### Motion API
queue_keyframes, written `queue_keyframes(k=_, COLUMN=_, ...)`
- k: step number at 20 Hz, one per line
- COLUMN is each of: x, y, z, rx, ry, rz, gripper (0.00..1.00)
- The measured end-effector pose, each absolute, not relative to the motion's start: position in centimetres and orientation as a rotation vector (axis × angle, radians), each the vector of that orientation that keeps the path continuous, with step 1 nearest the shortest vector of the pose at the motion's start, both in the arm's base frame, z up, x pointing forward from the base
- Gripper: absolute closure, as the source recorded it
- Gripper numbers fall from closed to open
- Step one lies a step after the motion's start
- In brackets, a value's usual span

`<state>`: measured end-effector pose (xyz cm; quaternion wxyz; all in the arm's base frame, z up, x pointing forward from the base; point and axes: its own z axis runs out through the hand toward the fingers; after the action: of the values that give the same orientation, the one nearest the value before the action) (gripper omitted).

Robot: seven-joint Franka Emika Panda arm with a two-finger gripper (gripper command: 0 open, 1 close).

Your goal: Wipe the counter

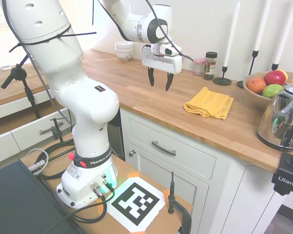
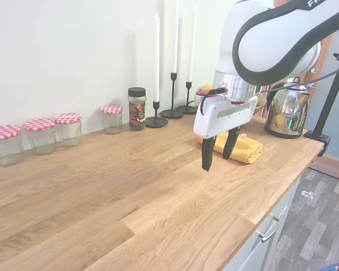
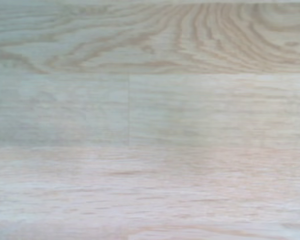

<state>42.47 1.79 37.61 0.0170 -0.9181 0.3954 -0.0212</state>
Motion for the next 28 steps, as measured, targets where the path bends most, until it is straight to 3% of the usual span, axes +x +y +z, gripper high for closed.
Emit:
queue_keyframes(k=9, x=43.3, y=-1.4, z=38.0, rx=-2.787, ry=1.326, rz=-0.083, gripper=0.00)
queue_keyframes(k=18, x=45.8, y=-10.8, z=38.8, rx=-2.676, ry=1.454, rz=-0.063, gripper=0.00)
queue_keyframes(k=28, x=44.4, y=-18.3, z=37.9, rx=-2.579, ry=1.574, rz=-0.016, gripper=0.00)
